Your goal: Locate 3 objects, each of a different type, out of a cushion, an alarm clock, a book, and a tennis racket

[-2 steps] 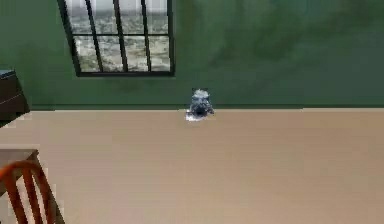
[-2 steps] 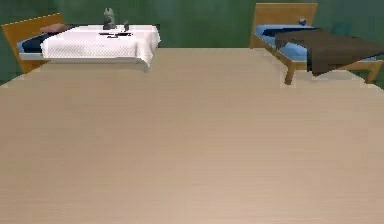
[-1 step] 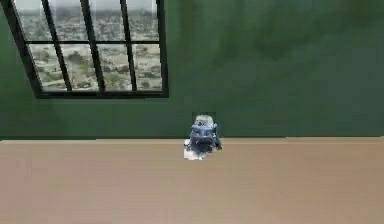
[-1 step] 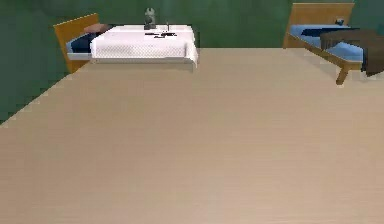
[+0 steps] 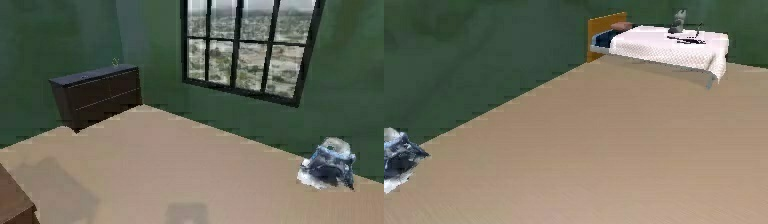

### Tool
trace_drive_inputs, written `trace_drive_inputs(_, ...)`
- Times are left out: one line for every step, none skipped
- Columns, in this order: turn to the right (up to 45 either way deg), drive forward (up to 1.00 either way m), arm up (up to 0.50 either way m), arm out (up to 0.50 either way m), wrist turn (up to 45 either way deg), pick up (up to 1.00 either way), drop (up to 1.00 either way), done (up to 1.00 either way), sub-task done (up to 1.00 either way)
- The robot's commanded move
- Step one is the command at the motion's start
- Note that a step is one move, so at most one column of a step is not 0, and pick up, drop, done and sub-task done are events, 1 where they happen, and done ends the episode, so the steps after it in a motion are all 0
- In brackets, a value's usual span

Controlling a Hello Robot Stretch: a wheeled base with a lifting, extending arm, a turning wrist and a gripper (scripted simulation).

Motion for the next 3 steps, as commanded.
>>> trace_drive_inputs(0.0,0.2,0.0,0.0,0.0,0.0,0.0,0.0,0.0)
trace_drive_inputs(-45.0,0.0,0.0,0.0,0.0,0.0,0.0,0.0,0.0)
trace_drive_inputs(-15.0,0.0,0.0,0.0,0.0,0.0,0.0,0.0,0.0)
